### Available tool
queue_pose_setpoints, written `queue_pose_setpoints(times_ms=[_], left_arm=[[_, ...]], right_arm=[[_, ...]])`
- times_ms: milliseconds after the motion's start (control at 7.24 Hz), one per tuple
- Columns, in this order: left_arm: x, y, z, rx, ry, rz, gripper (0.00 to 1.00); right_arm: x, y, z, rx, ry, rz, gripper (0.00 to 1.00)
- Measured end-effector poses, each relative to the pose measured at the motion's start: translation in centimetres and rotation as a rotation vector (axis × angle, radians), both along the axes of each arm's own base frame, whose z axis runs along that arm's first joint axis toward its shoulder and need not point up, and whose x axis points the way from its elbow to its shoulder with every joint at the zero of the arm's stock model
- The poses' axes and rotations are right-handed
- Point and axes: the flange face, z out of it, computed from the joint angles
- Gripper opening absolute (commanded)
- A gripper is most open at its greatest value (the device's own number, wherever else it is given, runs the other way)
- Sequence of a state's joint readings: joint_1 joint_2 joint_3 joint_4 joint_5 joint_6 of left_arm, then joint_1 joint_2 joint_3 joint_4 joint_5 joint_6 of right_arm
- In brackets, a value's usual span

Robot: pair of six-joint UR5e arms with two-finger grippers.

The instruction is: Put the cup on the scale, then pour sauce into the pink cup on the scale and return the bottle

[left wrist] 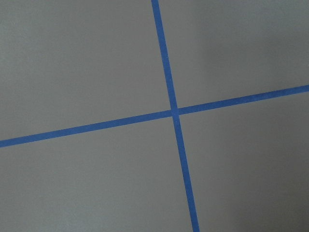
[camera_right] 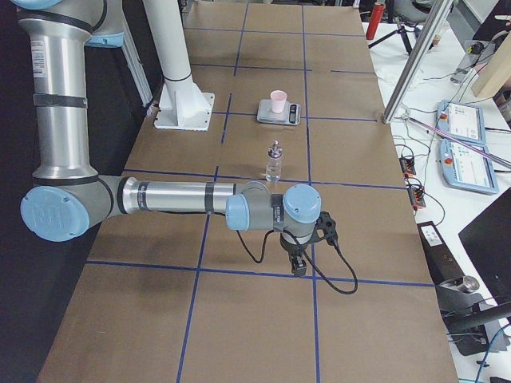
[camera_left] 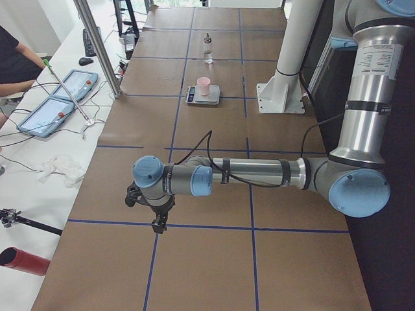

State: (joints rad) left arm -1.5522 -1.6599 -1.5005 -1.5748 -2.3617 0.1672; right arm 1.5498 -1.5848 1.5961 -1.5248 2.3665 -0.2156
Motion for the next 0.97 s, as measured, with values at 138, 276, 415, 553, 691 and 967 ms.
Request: queue_pose_setpoints(times_ms=[138,276,415,553,691,967], left_arm=[[0.0,0.3,-0.2,0.004,0.001,0.000,1.00],[0.0,0.4,-0.2,0.006,0.000,0.000,1.00],[0.0,0.4,-0.2,0.009,0.000,0.001,1.00],[0.1,0.4,-0.5,0.013,0.002,0.001,1.00],[0.1,0.2,-1.1,0.024,0.004,0.001,1.00],[0.1,-0.7,-2.5,0.054,0.002,0.003,1.00]], right_arm=[[-0.2,0.1,0.4,-0.007,-0.004,-0.003,1.00],[-0.3,0.4,0.7,-0.015,-0.012,-0.005,1.00],[-0.3,1.0,1.2,-0.024,-0.016,-0.006,1.00],[-0.3,1.3,1.5,-0.029,-0.019,-0.007,1.00],[-0.4,1.4,1.4,-0.029,-0.021,-0.007,1.00],[-0.4,1.3,1.1,-0.023,-0.027,-0.008,1.00]])
